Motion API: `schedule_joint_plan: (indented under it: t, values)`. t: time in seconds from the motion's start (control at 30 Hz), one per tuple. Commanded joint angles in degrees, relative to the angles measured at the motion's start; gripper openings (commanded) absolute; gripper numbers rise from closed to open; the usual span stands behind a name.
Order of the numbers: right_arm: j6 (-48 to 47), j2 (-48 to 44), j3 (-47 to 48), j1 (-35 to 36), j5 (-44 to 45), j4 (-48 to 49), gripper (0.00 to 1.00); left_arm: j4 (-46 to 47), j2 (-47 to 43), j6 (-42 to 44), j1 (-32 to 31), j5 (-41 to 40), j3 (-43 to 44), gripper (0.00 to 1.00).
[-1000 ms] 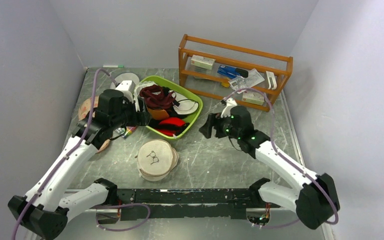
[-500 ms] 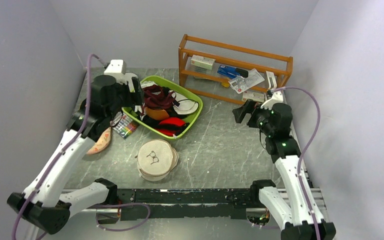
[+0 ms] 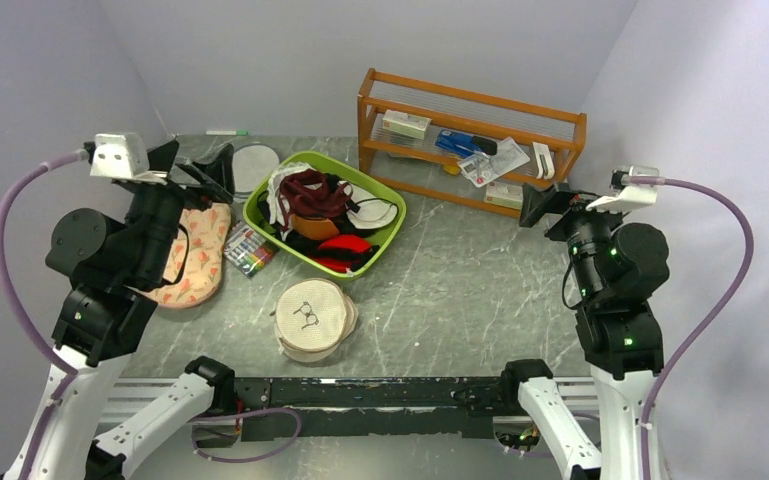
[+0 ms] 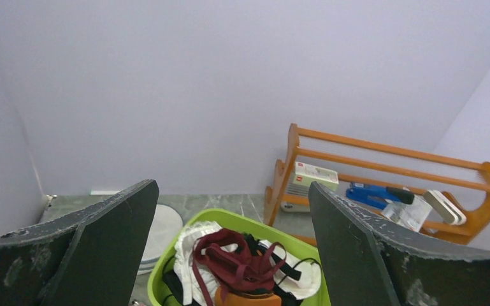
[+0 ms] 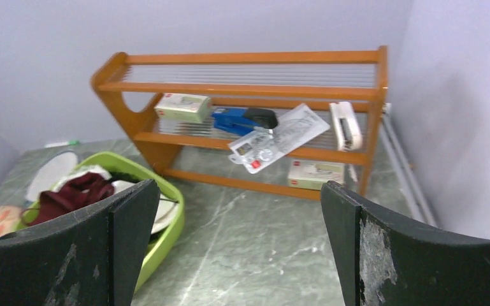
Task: Unzip the laundry bag and remove the bra
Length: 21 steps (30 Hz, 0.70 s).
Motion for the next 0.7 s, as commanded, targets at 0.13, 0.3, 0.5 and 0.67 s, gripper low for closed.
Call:
schedule_joint_plan:
  t: [0.13,0.3,0.5,0.67]
  values:
    - [-7.9,0.3,3.1,8.7,17.7,-5.3,1.0,0.5,0.9,8.3,0.3,-8.8,1.1,1.0]
    - [-7.7,1.3,3.5,9.7,19.6,-4.9,1.0,1.6,0.7,10.3,0.3,-8.7,-0.1,1.0]
    - [-6.5,1.9,3.9,9.7,20.2,-4.2,1.0,1.2,1.7,10.7,0.3,-8.4,0.1,0.99]
    - [-5.8,1.3,2.6,9.7,19.7,-4.3,1.0,0.7,2.3,9.9,0.3,-7.0,0.0,0.99]
